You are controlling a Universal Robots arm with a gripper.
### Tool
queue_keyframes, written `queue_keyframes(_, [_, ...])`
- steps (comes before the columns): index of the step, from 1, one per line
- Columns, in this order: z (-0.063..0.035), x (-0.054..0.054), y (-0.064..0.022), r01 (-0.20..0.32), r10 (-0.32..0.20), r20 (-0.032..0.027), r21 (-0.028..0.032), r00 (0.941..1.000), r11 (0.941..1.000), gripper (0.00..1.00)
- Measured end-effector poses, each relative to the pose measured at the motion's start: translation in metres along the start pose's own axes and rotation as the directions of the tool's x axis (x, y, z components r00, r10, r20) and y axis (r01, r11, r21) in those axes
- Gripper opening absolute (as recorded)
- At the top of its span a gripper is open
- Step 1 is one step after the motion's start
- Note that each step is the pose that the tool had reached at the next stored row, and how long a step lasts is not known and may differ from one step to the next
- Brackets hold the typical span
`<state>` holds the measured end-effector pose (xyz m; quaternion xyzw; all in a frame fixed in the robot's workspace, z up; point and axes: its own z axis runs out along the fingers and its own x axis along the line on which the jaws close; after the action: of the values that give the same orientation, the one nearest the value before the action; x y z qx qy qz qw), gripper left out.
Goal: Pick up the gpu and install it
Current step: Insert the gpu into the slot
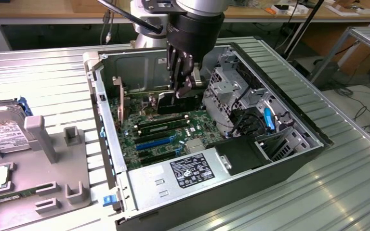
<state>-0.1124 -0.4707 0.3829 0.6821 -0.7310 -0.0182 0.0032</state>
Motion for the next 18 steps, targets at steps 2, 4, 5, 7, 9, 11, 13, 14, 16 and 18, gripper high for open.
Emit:
queue_keyframes(2, [0.0012,0.000,0.0000,0.000,0.000,0.0000,0.0000,1.0000,1.0000,0.27])
queue_keyframes(4, [0.0024,0.000,-0.0001,0.000,0.000,0.0000,0.0000,1.0000,1.0000,0.27])
queue_keyframes(5, [0.0028,0.000,-0.0001,0.000,0.000,0.0000,0.0000,1.0000,1.0000,0.27])
queue_keyframes(7, [0.0042,0.000,-0.0001,0.001,-0.001,0.0000,0.0000,1.0000,1.0000,0.27])
queue_keyframes(9, [0.0058,0.000,-0.0002,0.001,-0.001,0.0000,0.0002,1.0000,1.0000,0.27])
queue_keyframes(11, [0.0092,0.000,-0.0003,0.003,-0.003,-0.0001,0.0003,1.0000,1.0000,0.27])
queue_keyframes(13, [0.0104,0.000,-0.0003,0.003,-0.003,-0.0001,0.0003,1.0000,1.0000,0.27])
queue_keyframes(14, [0.0110,0.000,-0.0003,0.003,-0.003,0.0000,0.0002,1.0000,1.0000,0.27])
queue_keyframes(16, [0.0126,0.000,-0.0004,0.004,-0.004,-0.0001,0.0004,1.0000,1.0000,0.27])
queue_keyframes(18, [0.0141,0.000,-0.0004,0.004,-0.004,-0.0001,0.0007,1.0000,1.0000,0.27])
